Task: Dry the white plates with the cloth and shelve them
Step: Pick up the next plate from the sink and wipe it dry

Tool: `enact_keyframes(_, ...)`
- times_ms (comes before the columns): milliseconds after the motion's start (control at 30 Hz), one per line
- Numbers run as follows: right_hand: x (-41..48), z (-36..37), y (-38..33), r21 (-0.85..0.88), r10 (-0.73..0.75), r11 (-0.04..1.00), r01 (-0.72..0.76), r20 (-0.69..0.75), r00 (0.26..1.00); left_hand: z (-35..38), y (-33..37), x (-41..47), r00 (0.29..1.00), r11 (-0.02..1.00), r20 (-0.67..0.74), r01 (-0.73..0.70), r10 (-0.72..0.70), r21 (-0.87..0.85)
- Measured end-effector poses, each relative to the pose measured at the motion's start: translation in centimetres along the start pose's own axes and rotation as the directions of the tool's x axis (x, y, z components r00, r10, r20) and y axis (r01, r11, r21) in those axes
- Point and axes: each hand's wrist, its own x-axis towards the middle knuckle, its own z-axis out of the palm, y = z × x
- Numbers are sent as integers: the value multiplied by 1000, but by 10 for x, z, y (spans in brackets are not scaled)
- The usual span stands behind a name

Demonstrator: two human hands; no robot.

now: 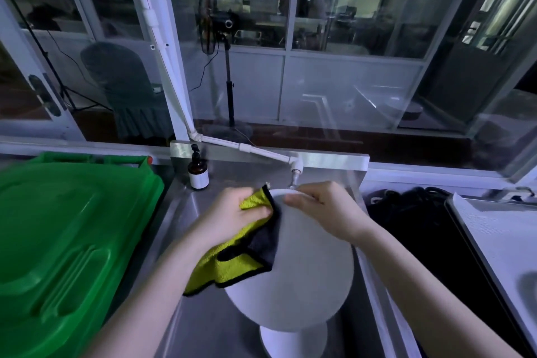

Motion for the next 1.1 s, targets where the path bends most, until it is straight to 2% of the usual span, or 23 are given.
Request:
enact_keyframes(67,3,-10,2,16,34,999,-33,-60,998,4,-3,-5,993,996,-114,29,-39,-86)
enact_keyframes(100,3,-13,3,102,98,991,-84,-134,986,7,-5,-7,965,981,-235,75,-117,-180)
enact_keyframes(133,3,-11,4,225,188,965,-135,-233,954,13,-7,-8,903,949,-360,131,-233,-286)
enact_keyframes(200,1,6,1,499,417,849,-175,-427,802,32,-4,-9,707,843,-518,213,-482,-493)
enact_keyframes(233,-1,21,-2,612,533,772,-172,-475,700,40,0,-8,622,777,-530,217,-577,-591)
enact_keyframes(267,-3,35,-4,692,622,700,-176,-469,627,45,1,-7,581,724,-514,204,-631,-659)
enact_keyframes(300,-6,45,-2,735,664,651,-188,-433,610,45,-1,-5,580,708,-505,188,-639,-680)
enact_keyframes(333,-9,49,2,740,665,636,-218,-383,641,42,-3,-4,599,729,-515,176,-613,-662)
enact_keyframes(400,-11,37,10,669,579,698,-256,-317,751,29,-8,-4,668,809,-539,169,-514,-562)
enact_keyframes(467,-5,10,15,588,431,782,-208,-268,862,14,-12,-1,768,888,-512,158,-386,-433)
enact_keyframes(500,-1,-4,14,526,342,831,-183,-221,913,8,-11,1,829,928,-470,143,-303,-345)
enact_keyframes(567,7,-18,7,289,158,948,-137,-51,986,4,-3,6,937,991,-334,70,-105,-115)
enact_keyframes(633,12,-16,2,18,63,998,-64,54,997,8,6,11,985,1000,-171,-8,3,-29)
enact_keyframes(667,12,-15,1,-35,49,998,-47,48,998,9,7,12,992,1000,-122,-20,17,-24)
enact_keyframes(733,7,-12,6,-1,68,998,-68,-30,997,8,8,10,990,999,-141,-4,-1,-32)
enact_keyframes(800,1,-7,11,163,173,976,-144,-183,968,11,5,5,948,990,-298,78,-110,-119)
enact_keyframes(833,-3,0,12,296,265,938,-179,-283,922,15,2,2,896,965,-390,134,-214,-224)
enact_keyframes(900,-11,23,10,580,517,785,-219,-417,747,29,1,-4,737,821,-464,217,-492,-528)
enact_keyframes(933,-15,37,10,687,636,686,-240,-406,657,34,-1,-6,664,740,-445,250,-601,-625)
enact_keyframes(967,-18,49,11,746,704,613,-261,-367,608,38,-5,-7,624,694,-422,283,-657,-662)
enact_keyframes(1000,-21,57,16,756,720,589,-286,-329,611,38,-9,-8,622,683,-406,299,-669,-666)
enact_keyframes(1033,-25,58,21,726,694,611,-315,-300,654,35,-12,-9,649,694,-396,292,-649,-658)
enact_keyframes(1100,-25,44,29,607,580,720,-336,-261,772,23,-15,-10,730,764,-395,266,-558,-587)
